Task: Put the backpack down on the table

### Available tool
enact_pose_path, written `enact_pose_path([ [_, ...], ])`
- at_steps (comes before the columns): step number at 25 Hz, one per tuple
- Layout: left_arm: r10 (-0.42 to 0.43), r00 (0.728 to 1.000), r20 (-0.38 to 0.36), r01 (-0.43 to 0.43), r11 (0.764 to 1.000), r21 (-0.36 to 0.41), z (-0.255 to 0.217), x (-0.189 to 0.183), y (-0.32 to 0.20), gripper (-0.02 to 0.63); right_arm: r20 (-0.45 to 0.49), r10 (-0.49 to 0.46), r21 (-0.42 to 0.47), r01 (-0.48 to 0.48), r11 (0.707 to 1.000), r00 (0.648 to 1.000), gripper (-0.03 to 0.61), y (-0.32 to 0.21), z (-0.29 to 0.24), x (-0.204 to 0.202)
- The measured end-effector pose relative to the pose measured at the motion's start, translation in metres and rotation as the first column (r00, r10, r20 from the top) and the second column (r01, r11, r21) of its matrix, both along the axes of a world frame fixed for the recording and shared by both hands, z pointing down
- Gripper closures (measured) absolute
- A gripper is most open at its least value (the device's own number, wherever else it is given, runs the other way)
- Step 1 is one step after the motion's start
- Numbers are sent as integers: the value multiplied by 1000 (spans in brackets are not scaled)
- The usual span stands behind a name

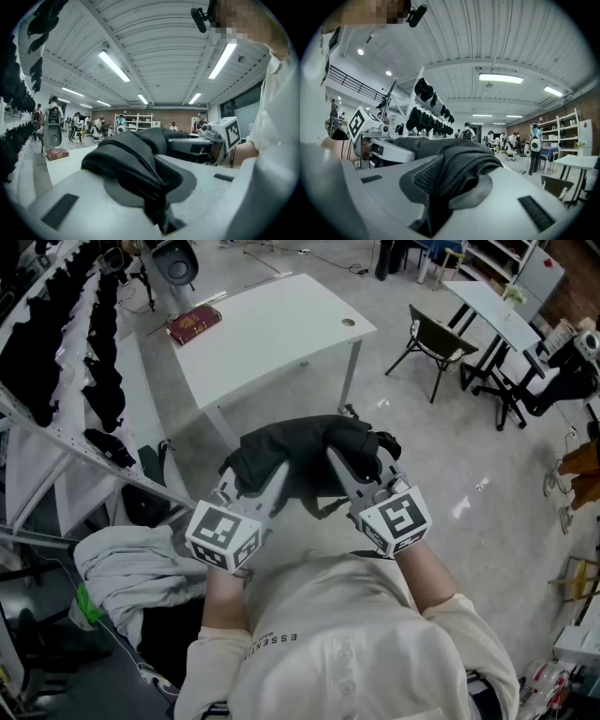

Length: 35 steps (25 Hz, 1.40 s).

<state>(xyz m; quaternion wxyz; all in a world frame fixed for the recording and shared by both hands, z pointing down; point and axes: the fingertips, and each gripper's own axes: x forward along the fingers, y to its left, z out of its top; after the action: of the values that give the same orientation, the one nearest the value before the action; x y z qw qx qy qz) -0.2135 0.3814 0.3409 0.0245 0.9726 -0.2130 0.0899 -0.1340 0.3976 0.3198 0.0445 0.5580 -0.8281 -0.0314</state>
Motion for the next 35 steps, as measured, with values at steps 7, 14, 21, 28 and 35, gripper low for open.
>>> enact_pose_path([
  [7, -7, 1000, -8, 7, 1000, -12, 2, -9, -7, 558, 9, -5, -8, 5, 1000, 1000, 515, -7, 3, -8],
  [14, -27, 1000, -5, 27, 999, -18, 3, -19, -15, 558, 42, -26, -33, 27, 999, 999, 515, -18, 5, -18],
  [21, -57, 998, 3, 57, 997, -57, 14, -17, -39, 558, 48, -58, -68, 62, 996, 997, 514, -45, 16, -15],
  [28, -124, 992, 21, 125, 991, -56, 23, 5, -95, 558, 71, -131, -74, 136, 988, 989, 514, -108, 27, 8],
  [35, -231, 973, 22, 232, 968, -92, 24, 58, -171, 558, 84, -248, -82, 255, 963, 965, 514, -193, 27, 61],
])
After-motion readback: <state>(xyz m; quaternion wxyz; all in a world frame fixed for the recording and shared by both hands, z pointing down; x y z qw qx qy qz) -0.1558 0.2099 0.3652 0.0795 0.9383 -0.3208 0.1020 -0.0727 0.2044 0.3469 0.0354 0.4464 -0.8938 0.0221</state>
